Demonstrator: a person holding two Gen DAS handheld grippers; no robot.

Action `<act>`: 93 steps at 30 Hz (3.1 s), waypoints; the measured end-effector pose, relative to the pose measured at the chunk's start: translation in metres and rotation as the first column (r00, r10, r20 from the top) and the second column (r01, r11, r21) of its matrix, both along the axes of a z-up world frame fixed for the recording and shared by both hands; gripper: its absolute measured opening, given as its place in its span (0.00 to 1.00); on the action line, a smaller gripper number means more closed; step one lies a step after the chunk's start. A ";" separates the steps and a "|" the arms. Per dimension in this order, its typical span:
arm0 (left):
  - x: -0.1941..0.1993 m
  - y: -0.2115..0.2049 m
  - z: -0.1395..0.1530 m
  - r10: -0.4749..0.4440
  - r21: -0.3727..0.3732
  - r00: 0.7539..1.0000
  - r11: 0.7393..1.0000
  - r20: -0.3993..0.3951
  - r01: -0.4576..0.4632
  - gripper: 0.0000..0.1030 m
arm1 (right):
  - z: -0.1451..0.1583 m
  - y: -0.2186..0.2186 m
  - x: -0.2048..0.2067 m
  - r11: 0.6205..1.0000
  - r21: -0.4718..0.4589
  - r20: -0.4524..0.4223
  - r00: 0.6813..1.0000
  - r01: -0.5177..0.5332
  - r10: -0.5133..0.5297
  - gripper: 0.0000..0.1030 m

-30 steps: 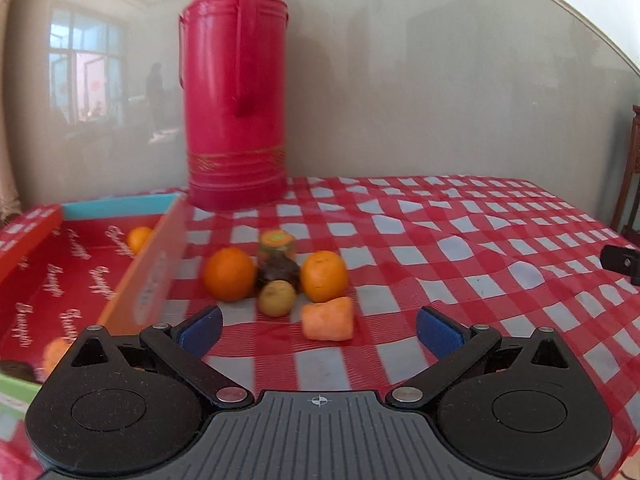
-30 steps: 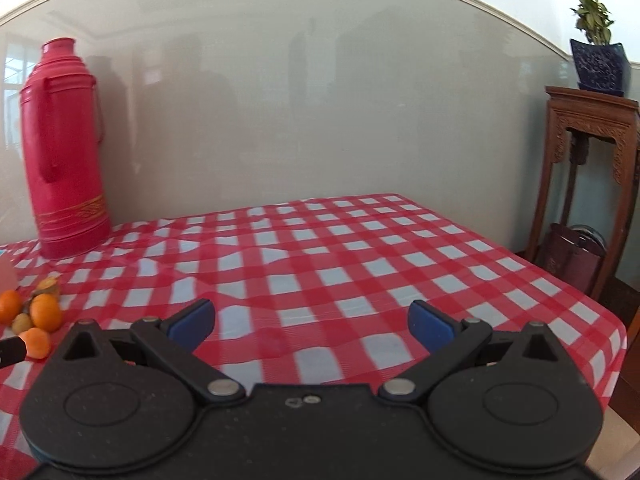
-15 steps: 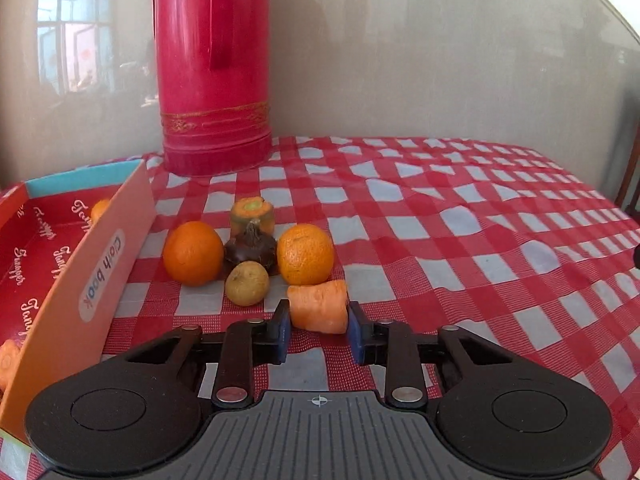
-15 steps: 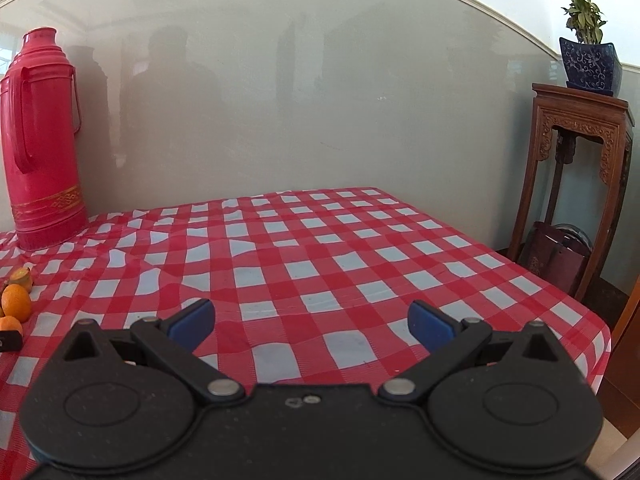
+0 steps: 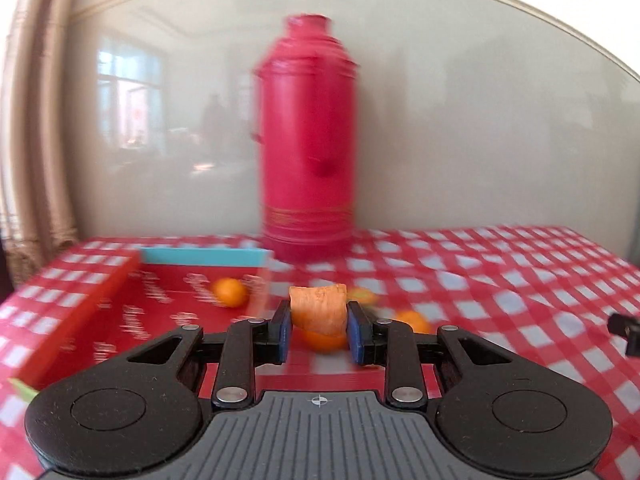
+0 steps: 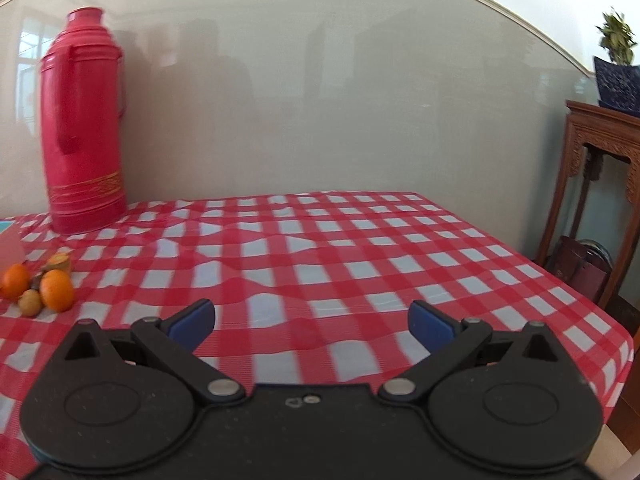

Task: Organize fruits
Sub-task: 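Carry the squash chunk with the left tool and release it into the red box, then lower the right tool to a large orange and close on it, then carry the orange with the right tool and release it into the red box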

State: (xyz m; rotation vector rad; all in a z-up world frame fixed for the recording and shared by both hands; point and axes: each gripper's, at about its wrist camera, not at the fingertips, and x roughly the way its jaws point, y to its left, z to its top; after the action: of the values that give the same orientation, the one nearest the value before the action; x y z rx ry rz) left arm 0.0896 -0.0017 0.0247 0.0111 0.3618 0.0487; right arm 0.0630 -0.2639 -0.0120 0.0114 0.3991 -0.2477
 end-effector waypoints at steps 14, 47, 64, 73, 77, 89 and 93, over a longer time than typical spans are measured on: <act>-0.022 0.092 -0.007 0.231 -0.001 0.970 0.973 0.075 -0.232 1.00 | -0.002 0.049 0.009 0.993 -0.033 -0.019 0.994 -0.110 0.109 0.94; -0.047 0.150 -0.011 0.322 -0.057 0.947 0.945 -0.004 -0.321 1.00 | 0.001 0.119 0.057 0.936 0.091 -0.030 0.939 -0.339 0.343 0.76; -0.051 0.179 -0.017 0.338 -0.035 0.941 0.940 -0.017 -0.338 1.00 | -0.012 0.144 0.100 0.926 0.154 -0.114 0.925 -0.345 0.363 0.29; -0.057 0.190 -0.018 0.350 -0.037 0.936 0.936 -0.019 -0.351 1.00 | -0.005 0.153 0.091 0.923 0.147 -0.071 0.927 -0.356 0.369 0.24; -0.062 0.198 -0.019 0.365 -0.034 0.931 0.930 -0.027 -0.366 1.00 | 0.002 0.163 0.084 0.916 0.143 -0.046 0.921 -0.376 0.386 0.25; -0.073 0.215 -0.023 0.387 -0.016 0.921 0.921 -0.044 -0.388 1.00 | 0.019 0.234 0.056 0.836 0.062 0.042 0.838 -0.545 0.543 0.25; -0.078 0.223 -0.024 0.400 -0.008 0.915 0.916 -0.053 -0.401 1.00 | 0.021 0.248 0.053 0.835 0.037 0.053 0.835 -0.549 0.547 0.25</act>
State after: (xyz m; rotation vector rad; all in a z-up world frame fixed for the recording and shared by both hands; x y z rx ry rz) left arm 0.0119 0.2211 0.0002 -0.0816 0.4104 0.4537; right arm 0.1157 -0.0156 0.0094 -0.0486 0.3525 0.3351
